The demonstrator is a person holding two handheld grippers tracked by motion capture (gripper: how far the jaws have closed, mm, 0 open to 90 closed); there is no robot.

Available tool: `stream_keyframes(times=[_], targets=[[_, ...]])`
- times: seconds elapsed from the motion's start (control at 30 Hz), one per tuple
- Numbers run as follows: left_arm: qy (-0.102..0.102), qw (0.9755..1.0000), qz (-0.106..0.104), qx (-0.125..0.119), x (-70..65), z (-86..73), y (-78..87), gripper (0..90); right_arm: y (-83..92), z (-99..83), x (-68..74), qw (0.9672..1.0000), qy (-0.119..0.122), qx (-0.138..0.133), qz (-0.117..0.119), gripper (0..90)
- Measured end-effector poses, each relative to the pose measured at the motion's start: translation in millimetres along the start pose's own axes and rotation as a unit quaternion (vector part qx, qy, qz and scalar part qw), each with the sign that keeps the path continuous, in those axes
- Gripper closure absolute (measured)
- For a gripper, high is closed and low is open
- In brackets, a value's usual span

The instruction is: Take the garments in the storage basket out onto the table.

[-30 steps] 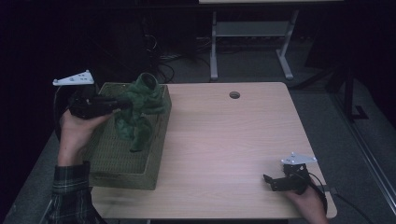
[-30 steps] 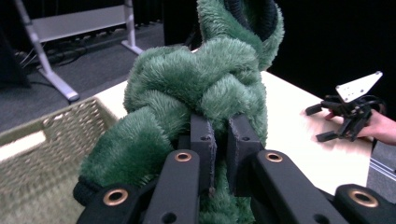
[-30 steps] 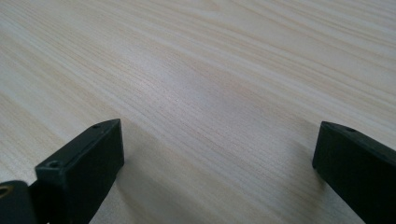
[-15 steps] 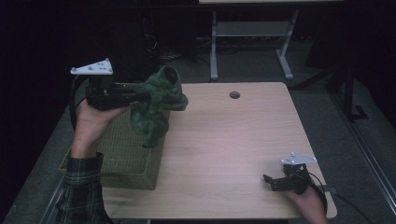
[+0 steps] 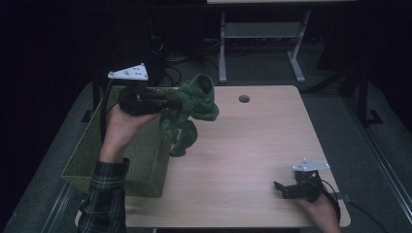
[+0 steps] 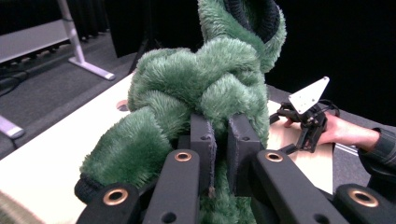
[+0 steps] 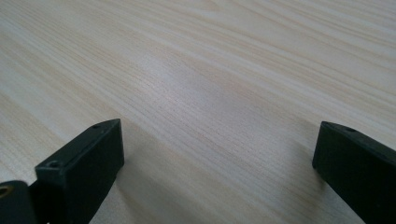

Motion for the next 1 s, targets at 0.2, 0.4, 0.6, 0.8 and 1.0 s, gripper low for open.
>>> stream_keyframes(times=[0.2,0.4,0.6,0.8,1.0], targets=[[-0.007,0.9998,-0.016,0.008,-6.2,1.0,-23.8,82.6,0.0,0.0,0.0,1.0000,0.000,0.000,0.000,1.7],[-0.012,0.9995,-0.026,0.013,-11.0,-0.5,-45.8,82.7,0.1,0.0,0.2,1.0000,-0.001,0.000,0.000,1.7],[-0.006,0.9994,-0.028,0.020,-12.9,-9.2,-69.0,82.7,0.1,0.0,0.2,1.0000,-0.001,0.000,0.000,1.7],[0.002,0.9994,-0.024,0.026,-13.3,-20.6,-90.9,82.7,0.1,0.0,0.2,1.0000,-0.001,0.001,0.001,1.7],[0.010,0.9992,-0.021,0.031,-15.2,-33.2,-112.4,82.7,0.1,0.1,0.2,1.0000,0.000,0.000,0.002,1.7]])
Point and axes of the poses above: each handheld gripper's, and its own axes: y roughly backward along the jaws, z roughly out of its top, x roughly to its left, the point moved 10 cm from there along -y, roughly forward along the jaws, and after that the axes turned 11 degrees about -z, right-handed, at the moved point
